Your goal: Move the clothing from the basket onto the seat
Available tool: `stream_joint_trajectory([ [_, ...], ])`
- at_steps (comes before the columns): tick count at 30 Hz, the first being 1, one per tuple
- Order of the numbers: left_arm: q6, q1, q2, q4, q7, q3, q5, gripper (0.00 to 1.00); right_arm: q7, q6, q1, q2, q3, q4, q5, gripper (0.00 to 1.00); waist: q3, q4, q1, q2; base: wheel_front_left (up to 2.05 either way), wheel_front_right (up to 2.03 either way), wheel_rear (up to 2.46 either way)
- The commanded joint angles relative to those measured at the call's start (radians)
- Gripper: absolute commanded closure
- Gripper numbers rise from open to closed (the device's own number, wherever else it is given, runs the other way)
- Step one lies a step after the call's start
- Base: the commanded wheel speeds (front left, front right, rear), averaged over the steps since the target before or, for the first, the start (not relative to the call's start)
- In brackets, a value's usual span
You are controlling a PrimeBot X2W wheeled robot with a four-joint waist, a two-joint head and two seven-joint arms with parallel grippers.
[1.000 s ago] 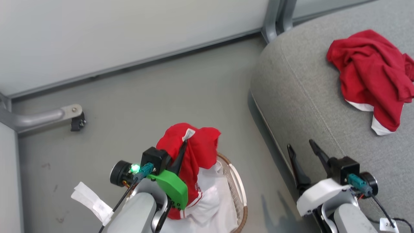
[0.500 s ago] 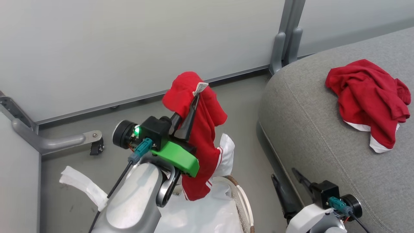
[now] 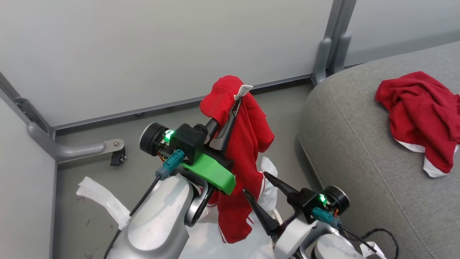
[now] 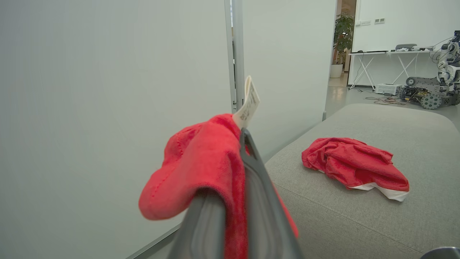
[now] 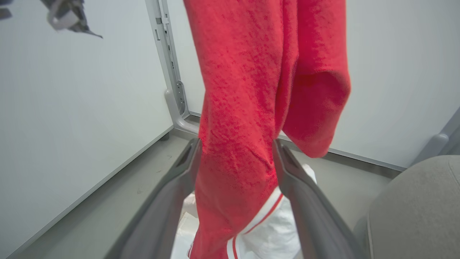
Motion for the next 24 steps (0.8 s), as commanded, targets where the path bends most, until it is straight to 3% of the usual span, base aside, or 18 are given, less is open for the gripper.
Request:
stream_joint_trajectory([
  [1, 0.005, -0.023, 0.001, 0.001, -0.004, -0.004, -0.009, 1.0, -0.002, -0.001, -0.028, -0.004, 0.019, -0.007, 0.011, 0.0, 0.005, 0.011, 0.0, 0.0, 0.0, 0.0, 0.0],
  [13, 0.023, -0.047, 0.0, -0.015, -0.004, -0.092, -0.062, 1.0, -0.002, -0.001, -0.147, -0.004, 0.052, 0.079, -0.014, 0.0, 0.018, 0.072, 0.0, 0.0, 0.0, 0.0, 0.0],
  [14, 0.024, -0.05, -0.001, -0.016, -0.004, -0.101, -0.066, 1.0, -0.002, -0.001, -0.158, -0.004, 0.051, 0.098, -0.006, 0.13, 0.019, 0.076, 0.0, 0.0, 0.0, 0.0, 0.0],
  [16, 0.024, -0.051, 0.0, -0.018, -0.004, -0.114, -0.079, 1.0, -0.002, -0.001, -0.176, -0.003, 0.043, 0.128, 0.004, 0.54, 0.02, 0.083, 0.0, 0.0, 0.0, 0.0, 0.0],
  [18, 0.029, -0.056, 0.0, -0.021, -0.004, -0.126, -0.087, 1.0, -0.002, -0.001, -0.189, -0.003, 0.041, 0.151, 0.01, 0.69, 0.022, 0.087, 0.0, 0.0, 0.0, 0.0, 0.0],
  [20, 0.033, -0.057, 0.0, -0.023, -0.004, -0.134, -0.094, 1.0, -0.002, -0.001, -0.199, -0.004, 0.044, 0.17, 0.016, 1.0, 0.025, 0.09, 0.0, 0.0, 0.0, 0.0, 0.0],
  [24, 0.041, -0.058, 0.0, -0.021, -0.004, -0.139, -0.101, 1.0, -0.002, -0.001, -0.211, -0.004, 0.04, 0.195, 0.043, 1.0, 0.03, 0.09, 0.0, 0.0, 0.0, 0.0, 0.0],
])
